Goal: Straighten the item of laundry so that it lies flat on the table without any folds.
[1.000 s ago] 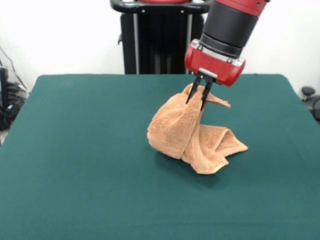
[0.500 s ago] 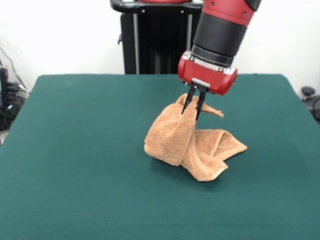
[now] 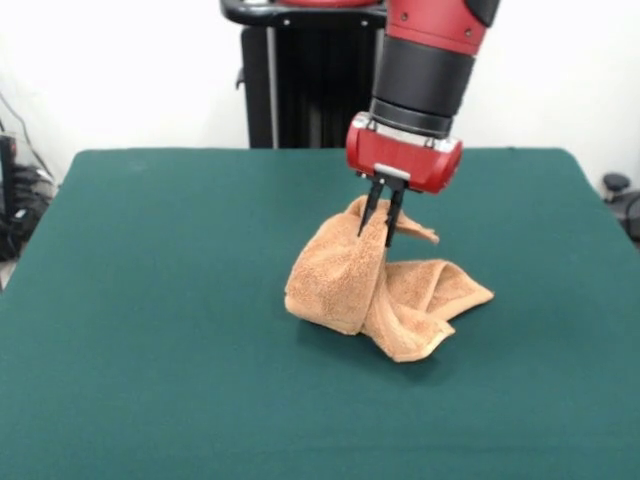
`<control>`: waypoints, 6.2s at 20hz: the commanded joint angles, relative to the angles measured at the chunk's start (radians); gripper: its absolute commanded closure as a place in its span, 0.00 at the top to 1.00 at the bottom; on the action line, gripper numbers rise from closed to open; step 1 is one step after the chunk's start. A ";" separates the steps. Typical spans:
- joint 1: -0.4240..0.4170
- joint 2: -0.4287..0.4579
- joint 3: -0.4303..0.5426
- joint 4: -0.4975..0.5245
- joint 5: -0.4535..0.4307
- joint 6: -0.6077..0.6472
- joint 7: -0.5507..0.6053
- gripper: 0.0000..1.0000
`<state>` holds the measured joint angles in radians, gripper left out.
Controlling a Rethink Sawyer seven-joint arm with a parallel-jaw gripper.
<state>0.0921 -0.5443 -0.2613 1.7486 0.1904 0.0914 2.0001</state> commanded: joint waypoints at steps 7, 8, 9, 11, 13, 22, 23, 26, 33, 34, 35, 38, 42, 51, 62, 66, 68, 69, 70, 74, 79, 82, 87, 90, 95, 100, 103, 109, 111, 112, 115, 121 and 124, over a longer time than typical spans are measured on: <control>0.044 -0.086 0.124 0.149 -0.026 0.010 0.162 0.00; 0.057 -0.084 0.115 0.141 -0.018 0.022 0.165 0.00; 0.070 -0.081 0.105 0.132 -0.010 0.035 0.168 0.00; 0.097 -0.071 0.087 0.113 0.006 0.056 0.176 0.00; 0.120 -0.055 0.071 0.094 0.019 0.065 0.185 0.00; 0.171 -0.017 0.036 0.051 0.053 0.083 0.196 0.00; 0.169 -0.019 0.039 0.054 0.055 0.081 0.196 0.00; 0.118 -0.045 0.097 0.086 0.037 0.033 0.178 0.00; 0.078 -0.100 0.118 0.163 0.001 0.005 0.170 0.00; 0.070 -0.112 0.126 0.183 -0.006 0.002 0.169 0.00; 0.059 -0.126 0.132 0.199 -0.012 0.005 0.164 0.00; 0.043 -0.161 0.135 0.240 -0.026 0.015 0.153 0.00; 0.111 -0.177 0.062 0.220 -0.011 0.085 0.152 0.00; 0.132 -0.174 0.053 0.197 0.011 0.121 0.156 0.00; -0.129 -0.210 0.291 0.295 -0.121 0.058 0.000 0.00; -0.257 -0.189 0.409 0.319 -0.211 0.022 -0.039 0.00; -0.296 -0.182 0.443 0.328 -0.251 0.007 -0.032 0.00; -0.311 -0.179 0.458 0.331 -0.267 0.006 -0.027 0.00; -0.326 -0.177 0.472 0.334 -0.284 0.005 -0.023 0.00; -0.366 -0.168 0.508 0.335 -0.339 0.011 -0.008 0.00; -0.424 -0.148 0.563 0.337 -0.404 0.016 -0.010 0.00; -0.466 -0.137 0.603 0.343 -0.442 0.027 -0.019 0.00; -0.543 -0.132 0.677 0.369 -0.494 0.051 -0.037 0.00; -0.594 -0.121 0.721 0.386 -0.527 0.053 -0.043 0.00; -0.633 -0.125 0.737 0.401 -0.569 0.053 -0.029 0.00; -0.654 -0.114 0.737 0.398 -0.608 0.038 -0.016 0.00; -0.670 -0.107 0.737 0.393 -0.629 0.038 -0.017 0.00; -0.716 -0.097 0.755 0.388 -0.669 0.050 -0.026 0.00; -0.734 -0.096 0.771 0.389 -0.674 0.061 -0.029 0.00; -0.743 -0.096 0.779 0.389 -0.678 0.064 -0.029 0.00; -0.763 -0.100 0.796 0.390 -0.681 0.076 -0.033 0.00; -0.807 -0.101 0.826 0.388 -0.692 0.109 -0.055 0.00; -0.827 -0.089 0.839 0.383 -0.704 0.117 -0.064 0.00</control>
<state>-0.7291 -0.7078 0.4577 2.0936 -0.4669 0.1014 2.0001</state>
